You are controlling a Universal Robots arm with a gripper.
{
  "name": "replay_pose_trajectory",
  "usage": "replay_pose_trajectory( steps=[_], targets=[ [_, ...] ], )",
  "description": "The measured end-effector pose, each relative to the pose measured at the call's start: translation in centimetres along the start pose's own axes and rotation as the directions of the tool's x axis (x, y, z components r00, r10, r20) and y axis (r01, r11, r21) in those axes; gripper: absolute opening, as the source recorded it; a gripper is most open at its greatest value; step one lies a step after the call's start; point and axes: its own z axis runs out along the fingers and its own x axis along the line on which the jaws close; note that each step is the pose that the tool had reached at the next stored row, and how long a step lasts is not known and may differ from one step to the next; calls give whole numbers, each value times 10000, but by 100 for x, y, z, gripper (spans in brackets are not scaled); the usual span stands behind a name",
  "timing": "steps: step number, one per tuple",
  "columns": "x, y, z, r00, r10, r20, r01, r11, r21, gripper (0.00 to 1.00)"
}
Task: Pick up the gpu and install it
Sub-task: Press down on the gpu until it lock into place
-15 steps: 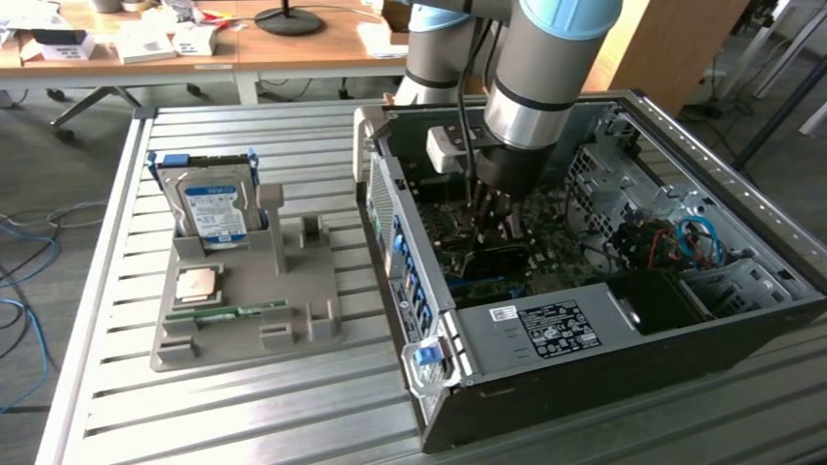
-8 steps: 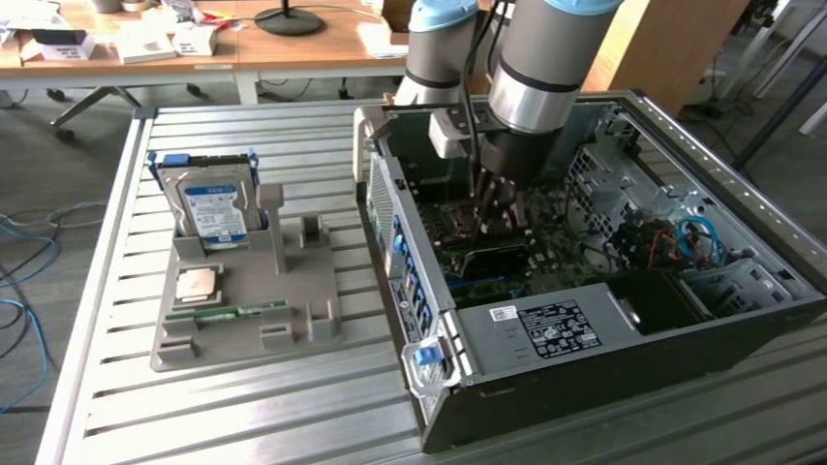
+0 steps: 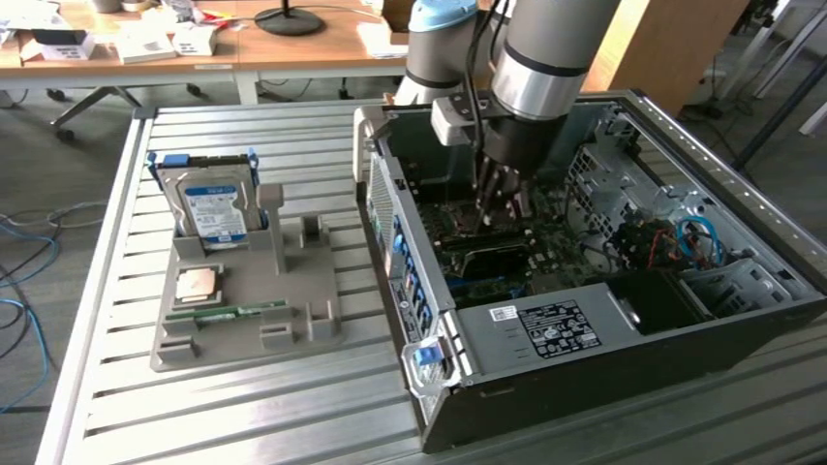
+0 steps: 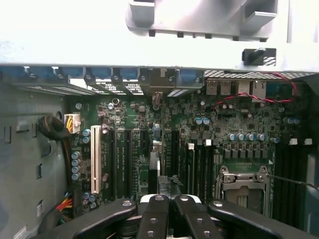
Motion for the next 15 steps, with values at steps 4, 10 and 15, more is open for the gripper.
replay_pose_trajectory(
  steps=[4, 10, 15],
  targets=[
    [-3, -1, -73, 10000, 0, 0, 0, 10000, 0, 11],
    [-5, -2, -134, 10000, -1, 1, 1, 10000, 1, 11],
    [-5, -42, -135, 10000, -1, -1, 1, 10000, 0, 11]
  ],
)
